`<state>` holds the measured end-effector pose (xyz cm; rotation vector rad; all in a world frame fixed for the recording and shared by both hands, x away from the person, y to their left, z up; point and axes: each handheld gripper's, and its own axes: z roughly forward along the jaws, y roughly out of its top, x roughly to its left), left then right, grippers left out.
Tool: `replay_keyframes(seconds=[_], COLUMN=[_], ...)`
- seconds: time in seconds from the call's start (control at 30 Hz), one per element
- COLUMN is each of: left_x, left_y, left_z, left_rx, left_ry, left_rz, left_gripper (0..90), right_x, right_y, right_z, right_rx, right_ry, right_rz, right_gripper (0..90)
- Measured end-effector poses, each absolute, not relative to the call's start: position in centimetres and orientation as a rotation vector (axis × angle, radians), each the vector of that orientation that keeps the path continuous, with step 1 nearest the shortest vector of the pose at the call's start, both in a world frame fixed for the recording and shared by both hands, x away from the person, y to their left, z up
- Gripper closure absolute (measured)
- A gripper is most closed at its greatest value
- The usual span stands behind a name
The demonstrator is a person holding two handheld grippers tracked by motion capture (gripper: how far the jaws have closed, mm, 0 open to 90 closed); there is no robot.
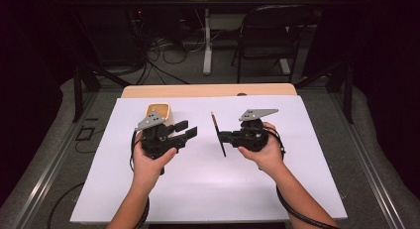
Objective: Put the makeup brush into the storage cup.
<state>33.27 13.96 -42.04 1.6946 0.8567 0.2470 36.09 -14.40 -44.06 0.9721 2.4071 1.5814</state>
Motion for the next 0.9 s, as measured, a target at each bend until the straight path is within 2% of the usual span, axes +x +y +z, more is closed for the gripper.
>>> replay_keyframes(seconds=[0.9], left_x=[32.8], left_y=[12.6], left_z=[-44.3], left_rx=[1.68], left_ry=[0.876], left_rz=[0.16], left_gripper=[60.7], right_x=[34.5], right_y=[-12.5], right_z=[-46.9], right_rx=[0.98], right_ry=[2.395], right_rz=[1.626], right_gripper=[83.6])
